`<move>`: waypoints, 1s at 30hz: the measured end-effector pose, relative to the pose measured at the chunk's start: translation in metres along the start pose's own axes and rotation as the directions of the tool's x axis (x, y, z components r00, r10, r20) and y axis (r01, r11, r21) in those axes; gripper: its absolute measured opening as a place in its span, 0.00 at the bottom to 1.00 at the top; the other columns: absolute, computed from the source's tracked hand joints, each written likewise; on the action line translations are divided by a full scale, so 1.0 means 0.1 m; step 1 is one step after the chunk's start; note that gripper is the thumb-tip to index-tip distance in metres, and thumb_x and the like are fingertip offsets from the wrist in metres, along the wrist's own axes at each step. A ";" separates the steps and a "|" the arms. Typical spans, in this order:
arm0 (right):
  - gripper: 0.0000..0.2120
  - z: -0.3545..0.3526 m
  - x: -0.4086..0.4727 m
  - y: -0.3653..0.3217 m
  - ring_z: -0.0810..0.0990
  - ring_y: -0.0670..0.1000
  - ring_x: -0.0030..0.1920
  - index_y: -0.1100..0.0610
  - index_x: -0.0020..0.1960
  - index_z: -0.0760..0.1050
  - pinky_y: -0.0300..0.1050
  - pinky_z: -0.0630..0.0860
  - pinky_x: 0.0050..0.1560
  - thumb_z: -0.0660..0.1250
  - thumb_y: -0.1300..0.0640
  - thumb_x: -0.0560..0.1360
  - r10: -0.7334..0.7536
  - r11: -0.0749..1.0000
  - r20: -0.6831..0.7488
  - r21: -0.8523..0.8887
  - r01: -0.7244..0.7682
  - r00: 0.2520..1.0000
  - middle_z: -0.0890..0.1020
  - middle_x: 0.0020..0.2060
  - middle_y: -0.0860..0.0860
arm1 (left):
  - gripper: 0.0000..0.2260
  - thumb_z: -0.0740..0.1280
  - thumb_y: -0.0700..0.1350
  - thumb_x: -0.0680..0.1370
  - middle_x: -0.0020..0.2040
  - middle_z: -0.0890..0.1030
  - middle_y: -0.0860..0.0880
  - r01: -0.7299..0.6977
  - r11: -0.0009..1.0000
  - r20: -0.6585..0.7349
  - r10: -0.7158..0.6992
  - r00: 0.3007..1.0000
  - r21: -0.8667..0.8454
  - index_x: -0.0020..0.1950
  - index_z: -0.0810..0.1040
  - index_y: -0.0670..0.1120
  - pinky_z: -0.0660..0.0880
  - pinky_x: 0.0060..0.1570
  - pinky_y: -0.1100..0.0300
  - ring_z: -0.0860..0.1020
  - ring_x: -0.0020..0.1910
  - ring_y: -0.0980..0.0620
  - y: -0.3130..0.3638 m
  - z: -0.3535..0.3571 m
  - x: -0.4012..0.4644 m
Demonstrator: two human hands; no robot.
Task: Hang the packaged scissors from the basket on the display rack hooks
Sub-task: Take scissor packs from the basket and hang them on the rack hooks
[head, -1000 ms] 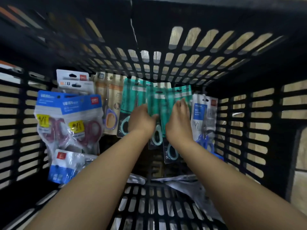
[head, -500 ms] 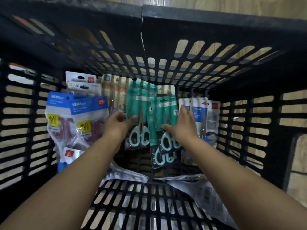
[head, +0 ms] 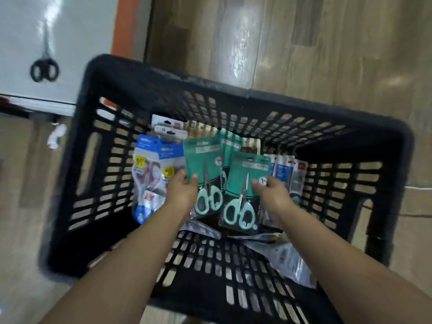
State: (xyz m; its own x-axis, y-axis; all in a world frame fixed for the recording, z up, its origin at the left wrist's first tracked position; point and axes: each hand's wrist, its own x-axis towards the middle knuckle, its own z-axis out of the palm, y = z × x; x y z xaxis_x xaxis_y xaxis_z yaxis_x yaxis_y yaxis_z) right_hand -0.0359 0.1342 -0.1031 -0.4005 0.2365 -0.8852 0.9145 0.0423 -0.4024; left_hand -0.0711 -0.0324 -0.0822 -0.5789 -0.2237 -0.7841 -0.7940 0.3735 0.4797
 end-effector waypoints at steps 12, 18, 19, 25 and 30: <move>0.07 -0.19 -2.93 -2.94 0.78 0.52 0.49 0.57 0.57 0.73 0.51 0.73 0.58 0.60 0.58 0.80 -0.462 0.887 0.195 0.129 0.444 0.865 0.80 0.51 0.51 | 0.12 0.63 0.43 0.80 0.55 0.79 0.44 -0.251 0.910 -0.322 0.141 0.936 -0.330 0.60 0.75 0.40 0.73 0.51 0.56 0.77 0.51 0.47 2.22 -2.22 -2.35; 0.07 -0.16 -5.24 -4.16 0.80 0.58 0.53 0.55 0.54 0.76 0.56 0.73 0.61 0.62 0.59 0.79 -0.750 0.641 0.356 0.182 0.745 0.558 0.82 0.53 0.56 | 0.12 0.62 0.45 0.80 0.52 0.79 0.47 -0.512 0.822 -0.634 0.260 0.728 -0.250 0.60 0.76 0.41 0.67 0.36 0.66 0.75 0.47 0.52 2.99 -3.70 -4.33; 0.05 -0.12 -5.61 -4.25 0.81 0.56 0.51 0.54 0.52 0.77 0.55 0.74 0.59 0.62 0.57 0.79 -0.778 0.590 0.392 0.182 0.787 0.492 0.83 0.51 0.54 | 0.12 0.62 0.45 0.80 0.50 0.78 0.48 -0.542 0.808 -0.680 0.265 0.684 -0.231 0.60 0.77 0.41 0.67 0.33 0.67 0.74 0.47 0.52 2.99 -3.89 -4.66; 0.06 0.27 -7.32 -3.97 0.81 0.50 0.40 0.57 0.50 0.76 0.37 0.78 0.36 0.60 0.59 0.80 -0.767 0.446 0.597 0.237 0.863 0.233 0.83 0.45 0.54 | 0.06 0.63 0.42 0.80 0.53 0.81 0.46 -0.688 0.588 -0.806 0.099 0.584 -0.426 0.54 0.75 0.43 0.76 0.51 0.55 0.79 0.48 0.48 2.33 -4.51 -6.14; 0.10 0.87 -7.64 -3.16 0.82 0.55 0.51 0.58 0.57 0.75 0.54 0.77 0.56 0.62 0.57 0.79 -0.630 0.523 0.742 0.188 0.831 0.229 0.83 0.51 0.54 | 0.06 0.62 0.43 0.80 0.48 0.81 0.48 -0.683 0.478 -0.804 -0.089 0.588 -0.552 0.55 0.75 0.44 0.77 0.45 0.55 0.80 0.45 0.48 1.38 -4.57 -6.61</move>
State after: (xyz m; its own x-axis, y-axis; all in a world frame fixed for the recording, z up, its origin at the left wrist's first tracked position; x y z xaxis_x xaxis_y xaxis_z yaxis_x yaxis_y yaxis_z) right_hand -0.0242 -0.1442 0.6802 -0.7108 -0.6927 -0.1220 0.1349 0.0359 -0.9902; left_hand 0.1174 -0.2444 0.6821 -0.4190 -0.8885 -0.1870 -0.0862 -0.1661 0.9823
